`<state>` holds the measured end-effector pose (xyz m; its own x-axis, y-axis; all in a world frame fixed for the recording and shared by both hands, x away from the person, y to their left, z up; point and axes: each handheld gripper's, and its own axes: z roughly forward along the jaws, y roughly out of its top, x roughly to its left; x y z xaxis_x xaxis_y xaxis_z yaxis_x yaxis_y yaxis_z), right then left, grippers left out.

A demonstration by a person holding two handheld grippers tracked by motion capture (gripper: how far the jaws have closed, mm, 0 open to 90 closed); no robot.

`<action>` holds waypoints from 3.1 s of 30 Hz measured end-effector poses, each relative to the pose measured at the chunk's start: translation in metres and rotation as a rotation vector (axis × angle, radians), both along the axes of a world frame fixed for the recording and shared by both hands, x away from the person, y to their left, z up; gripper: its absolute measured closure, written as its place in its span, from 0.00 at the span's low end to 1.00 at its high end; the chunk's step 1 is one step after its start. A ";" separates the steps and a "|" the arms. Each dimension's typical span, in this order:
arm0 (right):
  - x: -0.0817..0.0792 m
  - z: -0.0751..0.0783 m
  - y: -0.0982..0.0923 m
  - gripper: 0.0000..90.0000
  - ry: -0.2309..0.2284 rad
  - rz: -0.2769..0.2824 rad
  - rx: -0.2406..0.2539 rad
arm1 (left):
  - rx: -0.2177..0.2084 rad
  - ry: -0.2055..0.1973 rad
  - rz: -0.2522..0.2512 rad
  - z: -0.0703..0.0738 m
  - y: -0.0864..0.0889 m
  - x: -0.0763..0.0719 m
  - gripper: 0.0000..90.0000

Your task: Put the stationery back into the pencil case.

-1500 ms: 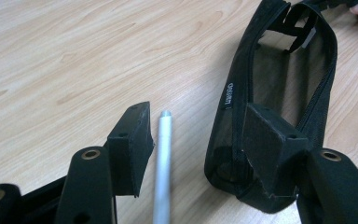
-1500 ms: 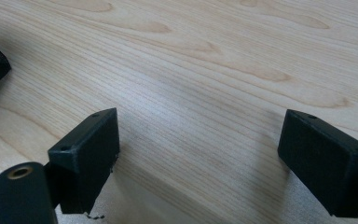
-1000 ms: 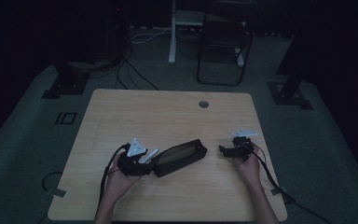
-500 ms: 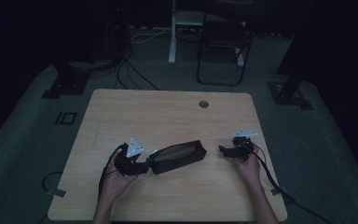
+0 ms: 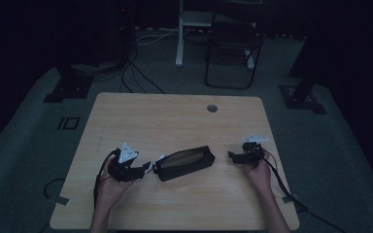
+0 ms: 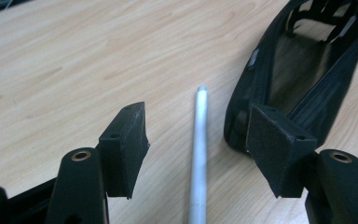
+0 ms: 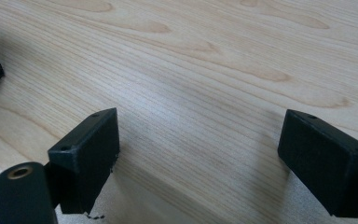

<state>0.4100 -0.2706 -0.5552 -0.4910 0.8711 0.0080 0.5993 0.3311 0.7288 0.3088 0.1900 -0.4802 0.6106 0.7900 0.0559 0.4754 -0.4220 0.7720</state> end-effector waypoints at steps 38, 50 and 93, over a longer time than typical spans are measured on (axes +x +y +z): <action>0.000 0.000 0.000 0.14 0.000 0.000 0.000 | 0.032 0.074 -0.007 -0.035 -0.001 0.006 0.50; 0.000 0.000 0.000 0.14 0.000 0.000 0.000 | 0.071 0.116 -0.028 -0.050 -0.006 0.013 0.59; 0.000 0.000 0.000 0.14 0.000 0.000 0.000 | 0.057 0.137 -0.044 -0.059 -0.012 0.021 0.86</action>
